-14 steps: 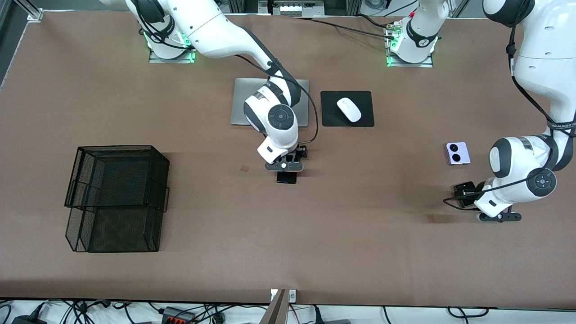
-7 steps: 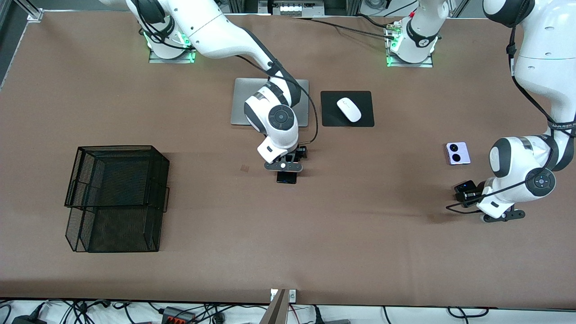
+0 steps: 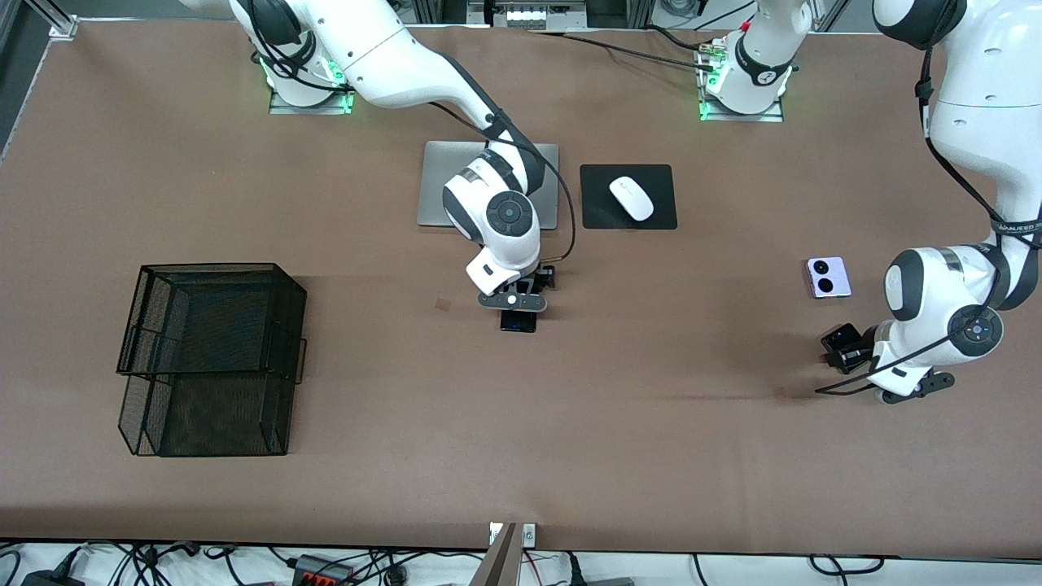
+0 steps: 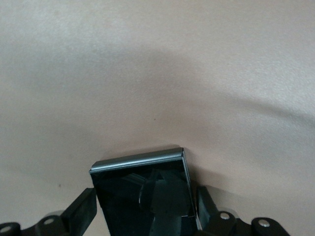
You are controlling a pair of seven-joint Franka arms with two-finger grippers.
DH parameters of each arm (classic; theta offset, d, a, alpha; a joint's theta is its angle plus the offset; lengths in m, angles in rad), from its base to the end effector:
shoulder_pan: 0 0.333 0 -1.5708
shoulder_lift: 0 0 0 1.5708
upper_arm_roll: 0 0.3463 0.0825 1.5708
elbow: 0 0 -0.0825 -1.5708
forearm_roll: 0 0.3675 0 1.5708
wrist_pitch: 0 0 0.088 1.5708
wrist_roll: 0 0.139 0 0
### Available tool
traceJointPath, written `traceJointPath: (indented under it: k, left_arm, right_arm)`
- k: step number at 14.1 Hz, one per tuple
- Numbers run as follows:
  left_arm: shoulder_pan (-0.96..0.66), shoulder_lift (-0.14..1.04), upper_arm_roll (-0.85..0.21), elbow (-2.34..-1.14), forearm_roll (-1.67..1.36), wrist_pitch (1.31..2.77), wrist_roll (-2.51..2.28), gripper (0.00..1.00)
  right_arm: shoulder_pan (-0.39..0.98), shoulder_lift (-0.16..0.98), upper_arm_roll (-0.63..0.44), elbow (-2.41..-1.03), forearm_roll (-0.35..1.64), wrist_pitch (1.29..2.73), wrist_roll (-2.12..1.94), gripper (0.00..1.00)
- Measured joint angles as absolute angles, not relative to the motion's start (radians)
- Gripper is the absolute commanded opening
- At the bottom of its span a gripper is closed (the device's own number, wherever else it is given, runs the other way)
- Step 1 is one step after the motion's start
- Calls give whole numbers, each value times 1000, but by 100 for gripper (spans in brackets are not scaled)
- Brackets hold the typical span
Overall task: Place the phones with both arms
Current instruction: 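Grasp the black phone with the right gripper while the left gripper grasps the flip phone, then carry the black phone into the mesh basket with the right gripper and release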
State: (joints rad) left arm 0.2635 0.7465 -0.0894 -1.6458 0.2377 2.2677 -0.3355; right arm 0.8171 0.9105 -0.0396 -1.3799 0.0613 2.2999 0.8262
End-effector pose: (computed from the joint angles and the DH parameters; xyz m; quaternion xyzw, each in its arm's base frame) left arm 0.6642 0.1352 0.1713 -0.9801 -0.1813 0.0543 0.0599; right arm 0.5242 0.5284 0.1623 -0.9993 0.0369 0.0017 0.0089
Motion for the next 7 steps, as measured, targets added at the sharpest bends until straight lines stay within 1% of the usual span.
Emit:
traceJointPath:
  k: [2,5,7]
  left_arm:
    - [263,747,-89,-1646,238,2264,-392,90]
    - [263,747,-88,-1639,238,2230,-419,90]
    - [263,746,-87,-1624,238,2198,-424,90]
  right_arm:
    - [816,907,-40,-1375,61,2300,826,15]
    - [806,898,-56,-1367,61,2295,826,14]
    - [764,856,-65,-1351,61,2239,785,14]
